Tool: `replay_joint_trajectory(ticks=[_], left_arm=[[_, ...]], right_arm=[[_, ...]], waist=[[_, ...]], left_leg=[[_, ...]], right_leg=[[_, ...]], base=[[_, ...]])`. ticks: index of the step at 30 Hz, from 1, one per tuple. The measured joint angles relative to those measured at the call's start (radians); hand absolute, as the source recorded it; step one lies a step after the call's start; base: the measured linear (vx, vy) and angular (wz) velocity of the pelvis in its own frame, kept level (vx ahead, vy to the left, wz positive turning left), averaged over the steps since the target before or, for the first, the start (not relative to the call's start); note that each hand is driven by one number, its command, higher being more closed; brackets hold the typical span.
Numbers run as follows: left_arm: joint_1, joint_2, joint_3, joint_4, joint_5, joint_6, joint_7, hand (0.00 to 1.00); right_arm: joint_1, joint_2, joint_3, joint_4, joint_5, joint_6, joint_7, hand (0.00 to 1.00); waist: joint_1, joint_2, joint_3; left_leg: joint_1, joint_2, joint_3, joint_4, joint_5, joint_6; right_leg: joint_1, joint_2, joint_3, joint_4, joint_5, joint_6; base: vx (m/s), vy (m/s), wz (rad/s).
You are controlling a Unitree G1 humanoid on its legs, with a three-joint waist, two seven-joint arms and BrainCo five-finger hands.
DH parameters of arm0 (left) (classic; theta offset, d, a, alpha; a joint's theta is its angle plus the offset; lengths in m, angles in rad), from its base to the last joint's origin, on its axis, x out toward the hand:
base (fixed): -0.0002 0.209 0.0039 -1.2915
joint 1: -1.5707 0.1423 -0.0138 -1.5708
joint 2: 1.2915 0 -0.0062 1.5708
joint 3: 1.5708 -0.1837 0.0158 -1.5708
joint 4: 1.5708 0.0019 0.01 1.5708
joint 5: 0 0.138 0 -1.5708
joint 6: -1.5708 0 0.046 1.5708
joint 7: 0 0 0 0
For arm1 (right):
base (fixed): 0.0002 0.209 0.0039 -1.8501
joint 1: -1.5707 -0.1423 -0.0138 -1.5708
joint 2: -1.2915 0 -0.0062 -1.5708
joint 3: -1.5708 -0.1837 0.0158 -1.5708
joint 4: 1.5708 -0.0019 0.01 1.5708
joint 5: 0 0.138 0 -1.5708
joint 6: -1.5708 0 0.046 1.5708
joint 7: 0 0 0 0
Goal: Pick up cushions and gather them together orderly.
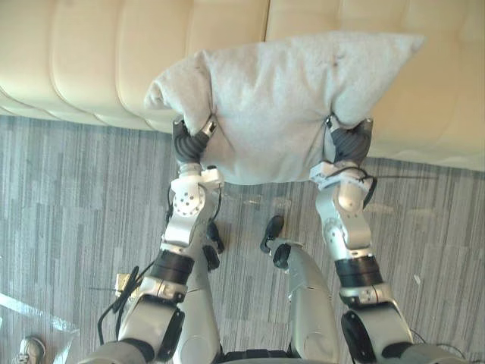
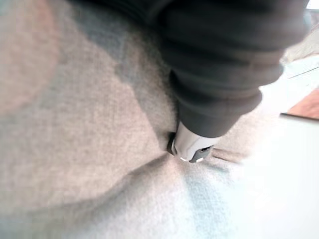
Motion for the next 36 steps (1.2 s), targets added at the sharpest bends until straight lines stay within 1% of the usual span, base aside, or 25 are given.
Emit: replay_joint_trajectory(ticks=[3, 4, 8, 10, 11, 12, 13, 14, 16, 17, 18, 20, 21, 22, 23, 24, 25, 26, 27, 29, 30, 31, 33, 34, 36], left_arm=[[0.134, 0.000, -0.021, -0.038, -0.001, -0.013, -0.011, 1.00], [0.184, 0.007, -0.035, -0.038, -0.002, -0.017, -0.013, 1.00], [0.322, 0.067, -0.083, -0.034, -0.036, -0.001, -0.083, 1.00], [0.374, 0.078, -0.091, -0.015, -0.052, 0.009, -0.120, 1.00], [0.409, 0.080, -0.093, -0.009, -0.059, 0.015, -0.132, 1.00], [0.441, 0.080, -0.093, -0.009, -0.061, 0.018, -0.144, 1.00], [0.481, 0.080, -0.093, -0.007, -0.061, 0.022, -0.160, 1.00], [0.494, 0.081, -0.093, -0.001, -0.061, 0.027, -0.168, 1.00], [0.534, 0.079, -0.092, 0.009, -0.061, 0.044, -0.189, 1.00], [0.543, 0.079, -0.093, 0.009, -0.061, 0.046, -0.191, 1.00], [0.554, 0.066, -0.093, 0.009, -0.061, 0.048, -0.205, 1.00], [0.555, 0.058, -0.094, 0.009, -0.061, 0.049, -0.209, 1.00], [0.556, 0.049, -0.094, 0.009, -0.061, 0.050, -0.211, 1.00], [0.557, 0.041, -0.094, 0.007, -0.061, 0.050, -0.211, 1.00], [0.560, 0.035, -0.094, 0.003, -0.060, 0.050, -0.211, 1.00], [0.563, 0.034, -0.095, 0.002, -0.060, 0.051, -0.210, 1.00], [0.567, 0.043, -0.095, 0.000, -0.060, 0.051, -0.211, 1.00], [0.570, 0.043, -0.095, -0.009, -0.059, 0.052, -0.211, 1.00], [0.577, 0.040, -0.096, -0.026, -0.059, 0.051, -0.210, 1.00], [0.586, 0.046, -0.096, -0.040, -0.059, 0.051, -0.211, 1.00], [0.587, 0.049, -0.095, -0.040, -0.059, 0.052, -0.210, 1.00], [0.588, 0.059, -0.095, -0.045, -0.059, 0.052, -0.210, 1.00], [0.592, 0.074, -0.093, -0.070, -0.059, 0.051, -0.206, 1.00], [0.591, 0.078, -0.093, -0.084, -0.059, 0.050, -0.204, 1.00], [0.578, 0.080, -0.093, -0.102, -0.059, 0.045, -0.203, 1.00]], right_arm=[[0.133, 0.008, 0.032, -0.022, 0.000, -0.006, 0.047, 1.00], [0.176, 0.008, 0.043, -0.014, 0.000, -0.006, 0.067, 1.00], [0.270, 0.005, 0.046, 0.083, 0.002, -0.006, 0.136, 1.00], [0.316, 0.004, 0.047, 0.120, 0.003, -0.003, 0.165, 1.00], [0.344, 0.005, 0.052, 0.134, 0.003, 0.002, 0.181, 1.00], [0.372, 0.005, 0.059, 0.134, 0.003, 0.009, 0.190, 1.00], [0.409, 0.005, 0.071, 0.134, 0.003, 0.011, 0.197, 1.00], [0.423, 0.005, 0.073, 0.134, 0.004, 0.015, 0.200, 1.00], [0.454, 0.000, 0.074, 0.132, 0.006, 0.019, 0.220, 1.00], [0.457, -0.001, 0.074, 0.132, 0.010, 0.020, 0.224, 1.00], [0.458, -0.004, 0.066, 0.129, 0.012, 0.020, 0.226, 1.00], [0.458, -0.004, 0.056, 0.127, 0.012, 0.020, 0.226, 1.00], [0.457, -0.005, 0.052, 0.127, 0.012, 0.020, 0.226, 1.00], [0.456, -0.006, 0.046, 0.128, 0.011, 0.020, 0.227, 1.00], [0.455, -0.008, 0.042, 0.128, 0.011, 0.020, 0.228, 1.00], [0.456, -0.006, 0.038, 0.130, 0.011, 0.022, 0.231, 1.00], [0.468, 0.006, 0.039, 0.131, 0.010, 0.027, 0.233, 1.00], [0.477, 0.008, 0.039, 0.125, 0.009, 0.026, 0.234, 1.00], [0.476, 0.006, 0.039, 0.125, 0.009, 0.024, 0.234, 1.00], [0.473, 0.008, 0.039, 0.128, 0.002, 0.026, 0.239, 1.00], [0.473, 0.009, 0.039, 0.131, 0.002, 0.026, 0.243, 1.00], [0.473, 0.012, 0.039, 0.139, 0.001, 0.026, 0.251, 1.00], [0.468, 0.019, 0.041, 0.147, 0.000, 0.026, 0.260, 1.00], [0.465, 0.019, 0.044, 0.146, 0.000, 0.025, 0.260, 1.00], [0.457, 0.009, 0.043, 0.144, 0.000, 0.021, 0.260, 1.00]], waist=[[0.000, -0.001, -0.071], [-0.001, -0.007, -0.090], [-0.025, -0.027, -0.143], [-0.032, -0.029, -0.151], [-0.034, -0.028, -0.154], [-0.033, -0.027, -0.154], [-0.029, -0.028, -0.155], [-0.023, -0.030, -0.157], [-0.004, -0.027, -0.181], [-0.001, -0.025, -0.189], [0.001, -0.020, -0.213], [0.001, -0.013, -0.219], [0.004, -0.013, -0.229], [0.009, -0.013, -0.239], [0.016, -0.006, -0.245], [0.023, -0.004, -0.247], [0.026, -0.028, -0.269], [0.022, -0.039, -0.281], [0.022, -0.045, -0.286], [0.021, -0.046, -0.287], [0.018, -0.045, -0.286], [0.010, -0.042, -0.285], [0.010, -0.042, -0.286], [0.009, -0.041, -0.287], [0.001, -0.042, -0.288]], left_leg=[[0.063, -0.019, 0.006, -0.058, 0.003, -0.010], [0.100, -0.031, 0.002, -0.090, 0.007, -0.024], [0.179, -0.056, -0.020, -0.155, 0.005, -0.050], [0.209, -0.040, -0.018, -0.133, -0.023, -0.062], [0.224, -0.016, -0.017, -0.097, -0.052, -0.066], [0.238, 0.005, -0.016, -0.061, -0.075, -0.070], [0.239, 0.034, -0.037, 0.029, -0.094, -0.066], [0.220, 0.048, -0.068, 0.103, -0.091, -0.060], [0.144, 0.064, -0.181, 0.306, -0.036, 0.004], [0.105, 0.060, -0.222, 0.355, -0.022, -0.010], [0.079, 0.007, -0.294, 0.312, -0.057, -0.057], [0.077, -0.037, -0.329, 0.230, -0.086, -0.069], [0.079, -0.083, -0.355, 0.111, -0.092, -0.084], [0.085, -0.119, -0.377, -0.028, -0.071, -0.112], [0.112, -0.130, -0.379, -0.172, -0.015, -0.125], [0.139, -0.132, -0.376, -0.210, 0.076, -0.105], [0.159, -0.155, -0.352, -0.208, 0.107, -0.060], [0.157, -0.168, -0.337, -0.186, 0.079, -0.042], [0.159, -0.175, -0.312, -0.133, 0.026, -0.026], [0.207, -0.184, -0.270, -0.097, -0.039, -0.004], [0.240, -0.188, -0.263, -0.101, -0.052, 0.007], [0.284, -0.184, -0.262, -0.104, -0.071, 0.017], [0.342, -0.163, -0.263, -0.114, -0.097, 0.010], [0.363, -0.152, -0.265, -0.129, -0.101, 0.004], [0.382, -0.138, -0.277, -0.144, -0.101, 0.002]], right_leg=[[0.054, 0.016, 0.019, -0.064, 0.010, 0.018], [0.081, 0.023, 0.031, -0.093, 0.018, 0.024], [0.144, 0.035, 0.052, -0.148, 0.027, 0.031], [0.182, 0.052, 0.060, -0.147, 0.017, 0.034], [0.206, 0.067, 0.064, -0.142, -0.006, 0.040], [0.232, 0.080, 0.069, -0.142, -0.029, 0.032], [0.267, 0.098, 0.080, -0.134, -0.052, 0.022], [0.274, 0.106, 0.083, -0.123, -0.065, 0.020], [0.312, 0.129, 0.112, -0.113, -0.091, 0.004], [0.324, 0.134, 0.118, -0.123, -0.093, 0.002], [0.326, 0.133, 0.135, -0.133, -0.101, -0.003], [0.338, 0.133, 0.144, -0.150, -0.102, -0.008], [0.344, 0.130, 0.159, -0.164, -0.100, -0.013], [0.350, 0.126, 0.171, -0.179, -0.104, -0.005], [0.364, 0.128, 0.178, -0.189, -0.110, 0.007], [0.377, 0.133, 0.197, -0.188, -0.120, 0.027], [0.387, 0.113, 0.227, -0.184, -0.131, 0.060], [0.392, 0.095, 0.232, -0.176, -0.136, 0.081], [0.391, 0.078, 0.265, -0.131, -0.146, 0.100], [0.331, 0.050, 0.306, 0.074, -0.149, 0.127], [0.304, 0.036, 0.310, 0.169, -0.126, 0.150], [0.260, 0.025, 0.320, 0.288, -0.114, 0.137], [0.218, 0.045, 0.321, 0.357, -0.153, 0.088], [0.195, 0.066, 0.329, 0.330, -0.170, 0.078], [0.155, 0.115, 0.380, 0.146, -0.169, 0.075]], base=[[0.12, 0.018, -0.15], [0.13, 0.025, -0.23], [0.11, 0.024, -0.16], [0.13, 0.001, -0.20], [0.13, -0.027, -0.24], [0.12, -0.014, -0.23], [0.12, -0.021, -0.20], [0.08, -0.046, -0.31], [0.11, -0.067, -0.39], [0.20, -0.008, -0.42], [0.17, 0.017, -0.30], [0.19, 0.059, -0.22], [0.22, 0.100, -0.25], [0.30, 0.137, -0.37], [0.25, 0.101, -0.46], [0.35, 0.137, -0.50], [0.40, 0.133, -0.34], [0.52, 0.177, -0.28], [0.52, 0.201, -0.33], [0.39, 0.182, -0.41], [0.36, 0.126, -0.25], [0.35, 0.101, -0.19], [0.28, 0.032, -0.15], [0.31, -0.040, -0.04], [0.24, -0.107, 0.18]])
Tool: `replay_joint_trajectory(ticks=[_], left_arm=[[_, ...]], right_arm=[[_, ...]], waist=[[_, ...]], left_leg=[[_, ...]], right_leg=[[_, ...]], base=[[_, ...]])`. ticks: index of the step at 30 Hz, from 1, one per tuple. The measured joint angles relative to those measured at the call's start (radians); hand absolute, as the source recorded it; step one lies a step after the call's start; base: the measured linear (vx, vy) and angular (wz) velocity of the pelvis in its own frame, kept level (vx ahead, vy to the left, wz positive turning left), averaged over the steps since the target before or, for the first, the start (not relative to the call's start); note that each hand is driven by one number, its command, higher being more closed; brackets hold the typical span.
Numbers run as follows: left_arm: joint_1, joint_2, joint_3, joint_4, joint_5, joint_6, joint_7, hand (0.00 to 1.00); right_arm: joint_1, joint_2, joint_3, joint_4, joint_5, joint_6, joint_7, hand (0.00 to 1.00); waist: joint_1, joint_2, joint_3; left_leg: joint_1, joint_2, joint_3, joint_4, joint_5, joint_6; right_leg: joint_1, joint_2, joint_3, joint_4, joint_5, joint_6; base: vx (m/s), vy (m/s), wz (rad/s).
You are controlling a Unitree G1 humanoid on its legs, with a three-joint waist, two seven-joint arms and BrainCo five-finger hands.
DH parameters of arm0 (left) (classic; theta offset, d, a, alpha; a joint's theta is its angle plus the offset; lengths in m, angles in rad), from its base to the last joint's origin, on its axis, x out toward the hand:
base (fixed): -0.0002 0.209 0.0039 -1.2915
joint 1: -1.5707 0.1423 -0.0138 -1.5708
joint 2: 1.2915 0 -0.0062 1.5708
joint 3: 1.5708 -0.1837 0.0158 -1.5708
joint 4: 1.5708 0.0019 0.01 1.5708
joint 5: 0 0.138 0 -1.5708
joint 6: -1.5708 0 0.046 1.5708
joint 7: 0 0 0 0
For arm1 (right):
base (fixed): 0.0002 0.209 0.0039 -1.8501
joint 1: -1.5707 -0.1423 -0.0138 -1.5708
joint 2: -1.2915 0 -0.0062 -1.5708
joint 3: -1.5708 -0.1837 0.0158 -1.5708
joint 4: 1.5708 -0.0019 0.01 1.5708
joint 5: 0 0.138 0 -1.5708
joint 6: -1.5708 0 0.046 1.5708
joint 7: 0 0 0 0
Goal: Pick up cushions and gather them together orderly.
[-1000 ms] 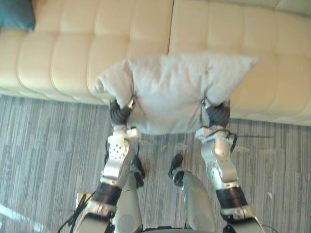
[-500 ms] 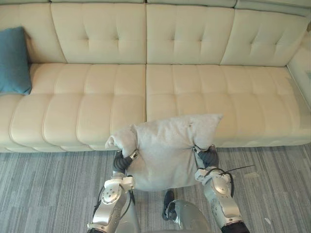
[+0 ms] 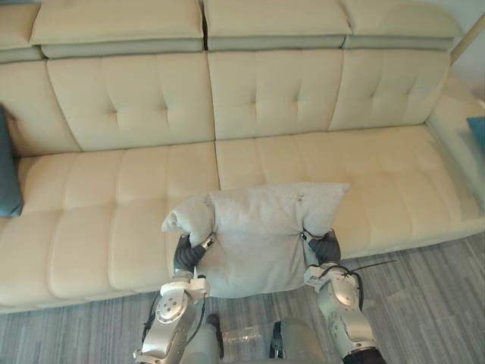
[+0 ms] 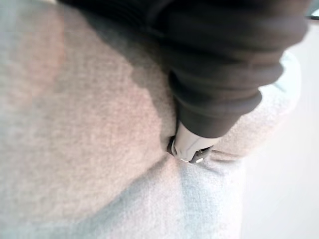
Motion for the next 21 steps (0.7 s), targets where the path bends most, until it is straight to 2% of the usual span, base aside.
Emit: replay_joint_trajectory(ticks=[1, 2, 3, 4, 5, 6, 10, 13, 14, 16, 21], left_arm=[[-0.012, -0.001, -0.001, 0.000, 0.000, 0.000, 0.000, 1.00], [-0.017, 0.001, -0.003, 0.000, 0.001, 0.001, -0.001, 1.00], [-0.023, -0.003, -0.007, 0.005, 0.001, 0.001, -0.001, 1.00], [-0.014, -0.039, -0.011, 0.011, 0.001, 0.009, -0.002, 1.00], [-0.009, -0.050, -0.014, 0.010, 0.001, 0.009, -0.005, 1.00], [-0.002, -0.068, -0.014, -0.004, 0.000, 0.009, -0.008, 1.00], [0.024, -0.081, -0.014, -0.080, -0.001, 0.005, -0.024, 1.00], [0.025, -0.098, -0.014, -0.107, -0.001, 0.001, -0.031, 1.00], [0.025, -0.101, -0.014, -0.109, -0.001, 0.000, -0.033, 1.00], [0.029, -0.097, -0.014, -0.109, -0.001, -0.001, -0.038, 1.00], [0.028, -0.092, -0.036, -0.086, -0.001, -0.002, -0.044, 1.00]], right_arm=[[-0.004, -0.013, 0.000, 0.000, 0.000, 0.000, 0.001, 1.00], [-0.003, -0.016, 0.000, 0.000, 0.000, 0.000, 0.001, 1.00], [0.002, -0.024, -0.001, 0.001, 0.001, -0.001, 0.001, 1.00], [0.005, -0.040, -0.010, 0.008, 0.003, 0.003, 0.001, 1.00], [0.017, -0.044, -0.012, 0.001, 0.005, 0.004, 0.001, 1.00], [0.056, -0.045, -0.013, -0.040, 0.010, 0.006, 0.001, 1.00], [0.127, -0.040, -0.029, -0.196, 0.010, 0.004, 0.001, 1.00], [0.127, -0.025, -0.051, -0.254, 0.010, -0.001, 0.001, 1.00], [0.126, -0.015, -0.055, -0.256, 0.010, -0.007, 0.001, 1.00], [0.127, 0.008, -0.062, -0.246, 0.010, -0.006, 0.001, 1.00], [0.114, 0.025, -0.086, -0.188, 0.009, -0.007, 0.001, 1.00]], waist=[[-0.006, -0.001, -0.001], [-0.010, -0.007, -0.004], [-0.022, -0.019, -0.005], [-0.019, 0.033, -0.007], [-0.012, 0.045, -0.011], [-0.002, 0.054, -0.011], [0.016, 0.052, -0.019], [0.015, 0.053, -0.038], [0.016, 0.045, -0.043], [0.028, 0.037, -0.072], [0.019, 0.043, -0.100]], left_leg=[[-0.002, -0.001, -0.020, 0.010, -0.012, -0.021], [-0.006, -0.010, -0.030, 0.023, -0.022, -0.037], [-0.004, -0.035, -0.069, 0.064, -0.062, -0.071], [-0.006, 0.002, -0.109, 0.099, -0.106, -0.089], [-0.006, 0.020, -0.113, 0.110, -0.115, -0.098], [-0.006, 0.051, -0.131, 0.145, -0.113, -0.109], [-0.007, 0.090, -0.108, 0.179, -0.111, -0.110], [-0.002, 0.108, -0.031, 0.116, -0.103, -0.104], [0.004, 0.099, -0.023, 0.087, -0.086, -0.115], [0.015, 0.082, -0.016, 0.021, -0.052, -0.113], [0.051, 0.043, -0.015, -0.116, 0.027, -0.108]], right_leg=[[0.000, 0.026, 0.051, -0.158, 0.053, 0.011], [0.012, 0.029, 0.076, -0.253, 0.120, 0.016], [0.030, 0.013, 0.110, -0.317, 0.259, 0.025], [0.045, 0.043, 0.062, -0.283, 0.235, 0.005], [0.051, 0.051, 0.043, -0.276, 0.220, -0.004], [0.078, 0.063, -0.012, -0.252, 0.191, -0.030], [0.115, 0.066, -0.085, -0.225, 0.137, -0.055], [0.113, 0.051, -0.115, -0.237, 0.134, -0.055], [0.110, 0.045, -0.112, -0.241, 0.136, -0.052], [0.113, 0.038, -0.109, -0.290, 0.160, -0.040], [0.144, 0.020, -0.108, -0.406, 0.239, -0.030]], base=[[0.17, -0.130, 0.40], [0.21, -0.194, 0.72], [0.21, -0.235, 0.70], [0.21, -0.231, 0.62], [0.25, -0.297, 0.62], [0.17, -0.188, 0.65], [0.07, -0.170, 0.58], [-0.03, -0.048, 0.38], [-0.05, -0.009, 0.25], [-0.02, 0.005, 0.04], [0.03, 0.046, 0.04]])
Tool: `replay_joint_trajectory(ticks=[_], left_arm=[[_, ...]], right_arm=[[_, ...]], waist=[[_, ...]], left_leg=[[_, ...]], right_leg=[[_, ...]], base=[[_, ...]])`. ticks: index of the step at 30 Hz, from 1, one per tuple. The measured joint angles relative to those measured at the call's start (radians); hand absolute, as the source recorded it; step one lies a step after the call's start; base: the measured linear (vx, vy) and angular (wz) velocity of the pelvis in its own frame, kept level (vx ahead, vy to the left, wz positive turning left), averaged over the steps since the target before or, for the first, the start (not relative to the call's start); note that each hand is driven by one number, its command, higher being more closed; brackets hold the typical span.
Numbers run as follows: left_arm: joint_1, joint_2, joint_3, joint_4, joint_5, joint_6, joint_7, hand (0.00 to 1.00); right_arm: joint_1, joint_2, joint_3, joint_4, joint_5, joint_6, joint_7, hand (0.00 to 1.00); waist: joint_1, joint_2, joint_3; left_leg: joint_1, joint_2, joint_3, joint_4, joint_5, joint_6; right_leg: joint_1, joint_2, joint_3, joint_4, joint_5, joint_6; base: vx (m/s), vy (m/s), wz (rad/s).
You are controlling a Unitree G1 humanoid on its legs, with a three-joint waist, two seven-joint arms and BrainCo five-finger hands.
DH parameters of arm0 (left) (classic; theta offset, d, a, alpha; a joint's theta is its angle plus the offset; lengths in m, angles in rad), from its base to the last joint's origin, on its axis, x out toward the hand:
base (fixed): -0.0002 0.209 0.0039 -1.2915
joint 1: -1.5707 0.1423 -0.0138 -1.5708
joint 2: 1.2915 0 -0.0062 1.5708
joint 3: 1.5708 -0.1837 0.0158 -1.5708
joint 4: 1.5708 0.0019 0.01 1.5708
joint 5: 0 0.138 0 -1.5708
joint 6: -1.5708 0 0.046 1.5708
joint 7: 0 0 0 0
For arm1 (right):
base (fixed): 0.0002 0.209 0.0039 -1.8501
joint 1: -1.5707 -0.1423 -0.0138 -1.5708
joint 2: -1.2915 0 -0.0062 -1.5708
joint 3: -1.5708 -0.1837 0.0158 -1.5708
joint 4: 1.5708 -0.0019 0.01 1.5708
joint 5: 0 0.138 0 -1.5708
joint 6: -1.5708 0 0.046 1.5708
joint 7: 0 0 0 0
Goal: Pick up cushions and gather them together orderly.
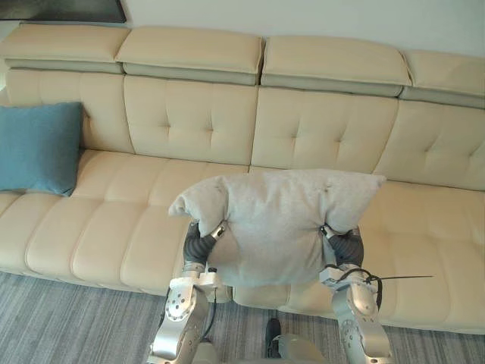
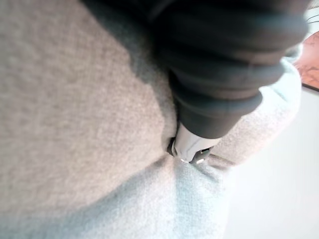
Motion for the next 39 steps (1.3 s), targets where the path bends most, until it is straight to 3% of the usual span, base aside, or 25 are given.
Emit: replay_joint_trajectory(ticks=[10, 14, 20, 26, 31, 36, 37, 38, 39], left_arm=[[-0.065, 0.039, 0.013, 0.019, -0.001, -0.010, 0.007, 1.00], [-0.187, 0.044, 0.048, 0.019, 0.001, -0.013, 0.066, 1.00], [-0.541, 0.105, 0.096, 0.054, 0.043, -0.058, 0.197, 1.00], [-1.073, 0.231, 0.109, 0.323, 0.074, -0.071, 0.280, 1.00], [-1.411, 0.264, 0.121, 0.554, 0.082, -0.073, 0.301, 1.00], [-1.546, 0.259, 0.138, 0.682, 0.084, -0.064, 0.300, 1.00], [-1.556, 0.255, 0.146, 0.682, 0.084, -0.063, 0.298, 1.00], [-1.563, 0.245, 0.165, 0.682, 0.086, -0.063, 0.299, 1.00], [-1.570, 0.240, 0.181, 0.682, 0.089, -0.063, 0.300, 0.00]], right_arm=[[-0.159, -0.039, 0.006, 0.070, 0.001, 0.002, 0.000, 1.00], [-0.277, -0.039, 0.006, 0.085, 0.003, 0.001, -0.012, 1.00], [-0.582, -0.037, -0.009, 0.143, 0.049, -0.036, -0.081, 1.00], [-0.987, -0.036, -0.127, 0.304, 0.081, -0.079, -0.162, 1.00], [-1.259, -0.041, -0.214, 0.417, 0.090, -0.115, -0.233, 1.00], [-1.376, -0.040, -0.245, 0.466, 0.087, -0.116, -0.289, 1.00], [-1.399, -0.041, -0.254, 0.466, 0.086, -0.116, -0.298, 0.00], [-1.419, -0.041, -0.259, 0.466, 0.078, -0.116, -0.312, 0.00], [-1.436, -0.041, -0.264, 0.466, 0.070, -0.116, -0.315, 0.00]], waist=[[-0.004, 0.002, -0.002], [-0.004, 0.004, 0.008], [0.012, 0.009, 0.042], [0.023, 0.023, 0.145], [0.008, 0.038, 0.247], [-0.004, 0.048, 0.259], [-0.001, 0.054, 0.269], [0.004, 0.057, 0.275], [0.004, 0.059, 0.282]], left_leg=[[-0.070, -0.046, 0.025, -0.069, 0.056, 0.025], [-0.121, -0.056, 0.027, -0.067, 0.075, 0.029], [-0.223, -0.056, 0.041, -0.051, 0.095, 0.029], [-0.327, -0.060, 0.027, -0.076, 0.157, 0.015], [-0.408, -0.069, 0.018, -0.126, 0.212, 0.012], [-0.503, -0.072, 0.013, -0.139, 0.229, 0.011], [-0.519, -0.073, 0.013, -0.138, 0.229, 0.011], [-0.540, -0.073, 0.014, -0.137, 0.229, 0.011], [-0.554, -0.073, 0.014, -0.137, 0.229, 0.010]], right_leg=[[-0.039, -0.021, 0.032, -0.169, 0.130, 0.022], [-0.084, -0.037, 0.034, -0.181, 0.158, 0.025], [-0.182, -0.042, 0.047, -0.180, 0.195, 0.017], [-0.285, -0.042, 0.045, -0.203, 0.247, 0.005], [-0.374, -0.047, 0.041, -0.221, 0.286, 0.004], [-0.469, -0.054, 0.035, -0.222, 0.294, 0.005], [-0.486, -0.055, 0.034, -0.220, 0.294, 0.005], [-0.507, -0.056, 0.034, -0.216, 0.294, 0.005], [-0.522, -0.057, 0.034, -0.214, 0.294, 0.005]], base=[[-0.02, 0.056, -0.06], [-0.07, 0.027, 0.02], [-0.08, -0.022, -0.01], [-0.08, -0.065, 0.05], [-0.06, -0.025, 0.10], [-0.04, 0.014, 0.13], [-0.03, 0.027, 0.09], [-0.03, 0.038, 0.09], [-0.02, 0.025, 0.07]])
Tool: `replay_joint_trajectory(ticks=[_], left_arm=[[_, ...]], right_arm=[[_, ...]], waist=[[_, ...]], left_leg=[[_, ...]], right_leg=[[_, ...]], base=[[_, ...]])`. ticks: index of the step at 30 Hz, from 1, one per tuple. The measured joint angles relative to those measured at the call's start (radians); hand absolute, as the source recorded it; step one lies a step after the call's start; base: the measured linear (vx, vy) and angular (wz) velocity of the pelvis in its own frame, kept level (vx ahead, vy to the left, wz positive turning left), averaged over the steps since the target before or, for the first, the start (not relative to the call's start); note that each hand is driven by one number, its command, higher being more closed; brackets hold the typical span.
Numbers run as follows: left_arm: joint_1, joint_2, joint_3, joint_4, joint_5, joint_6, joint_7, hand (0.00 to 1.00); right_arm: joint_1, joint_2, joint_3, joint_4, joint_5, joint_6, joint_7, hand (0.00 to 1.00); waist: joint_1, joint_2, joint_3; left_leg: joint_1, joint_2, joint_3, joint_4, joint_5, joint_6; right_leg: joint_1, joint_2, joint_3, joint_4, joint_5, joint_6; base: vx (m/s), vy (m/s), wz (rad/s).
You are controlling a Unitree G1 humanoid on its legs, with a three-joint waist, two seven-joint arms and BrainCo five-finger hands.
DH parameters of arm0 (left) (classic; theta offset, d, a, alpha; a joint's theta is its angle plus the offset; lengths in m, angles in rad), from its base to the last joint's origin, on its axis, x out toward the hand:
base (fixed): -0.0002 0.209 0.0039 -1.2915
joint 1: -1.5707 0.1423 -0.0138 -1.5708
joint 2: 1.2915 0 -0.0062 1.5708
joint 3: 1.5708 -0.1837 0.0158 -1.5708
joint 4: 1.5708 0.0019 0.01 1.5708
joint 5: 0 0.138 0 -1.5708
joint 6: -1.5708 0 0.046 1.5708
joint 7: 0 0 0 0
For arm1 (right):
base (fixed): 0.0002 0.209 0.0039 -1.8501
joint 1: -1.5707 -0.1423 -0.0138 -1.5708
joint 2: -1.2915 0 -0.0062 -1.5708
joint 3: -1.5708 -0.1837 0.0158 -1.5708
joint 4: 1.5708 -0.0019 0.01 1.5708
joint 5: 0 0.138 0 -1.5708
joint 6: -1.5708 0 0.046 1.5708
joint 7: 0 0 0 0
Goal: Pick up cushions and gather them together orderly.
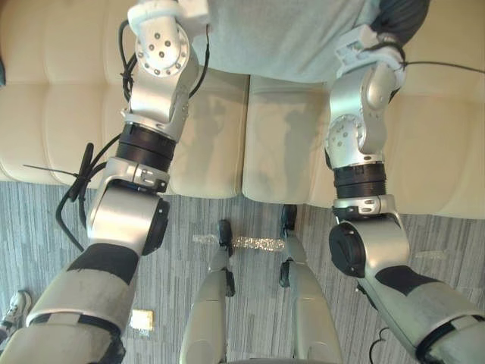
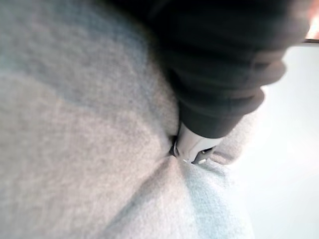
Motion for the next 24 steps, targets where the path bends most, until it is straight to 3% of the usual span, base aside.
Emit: replay_joint_trajectory(ticks=[7, 12, 17, 21, 24], left_arm=[[-0.015, -0.083, 0.139, -0.008, 0.001, -0.008, 0.031, 0.00], [0.045, -0.085, 0.202, -0.086, 0.002, -0.008, 0.035, 0.00], [0.237, -0.016, 0.307, -0.169, 0.001, 0.002, 0.028, 0.00], [0.420, 0.104, 0.388, -0.279, 0.000, -0.002, -0.043, 0.00], [0.598, 0.114, 0.433, -0.350, 0.000, -0.006, -0.087, 0.00]], right_arm=[[-0.093, -0.055, -0.031, -0.024, 0.000, 0.005, -0.008, 0.00], [-0.058, -0.094, -0.083, -0.137, 0.000, 0.009, -0.007, 0.00], [0.147, -0.203, -0.158, -0.211, 0.005, 0.009, 0.013, 0.00], [0.386, -0.304, -0.211, -0.251, 0.018, 0.009, 0.092, 0.00], [0.574, -0.315, -0.209, -0.260, 0.022, 0.011, 0.164, 0.00]], waist=[[0.023, 0.004, 0.020], [0.021, 0.004, 0.020], [0.017, 0.004, 0.020], [0.006, 0.001, 0.020], [-0.007, -0.002, 0.021]], left_leg=[[-0.119, 0.006, -0.002, 0.000, 0.016, -0.019], [-0.131, 0.007, -0.002, -0.002, 0.016, -0.019], [-0.129, 0.017, 0.014, -0.002, 0.017, -0.022], [-0.103, 0.024, 0.022, 0.002, 0.016, -0.022], [-0.048, 0.042, 0.029, 0.049, -0.025, -0.013]], right_leg=[[-0.127, -0.001, -0.005, 0.037, -0.003, 0.002], [-0.182, -0.011, 0.001, 0.151, -0.077, 0.012], [-0.194, -0.007, 0.001, 0.191, -0.091, 0.014], [-0.179, 0.002, 0.027, 0.212, -0.091, 0.015], [-0.104, 0.019, 0.046, 0.213, -0.101, 0.028]], base=[[-0.02, 0.011, 0.09], [0.01, -0.003, 0.12], [0.03, -0.008, 0.03], [0.02, -0.004, -0.07], [0.03, -0.027, -0.17]])
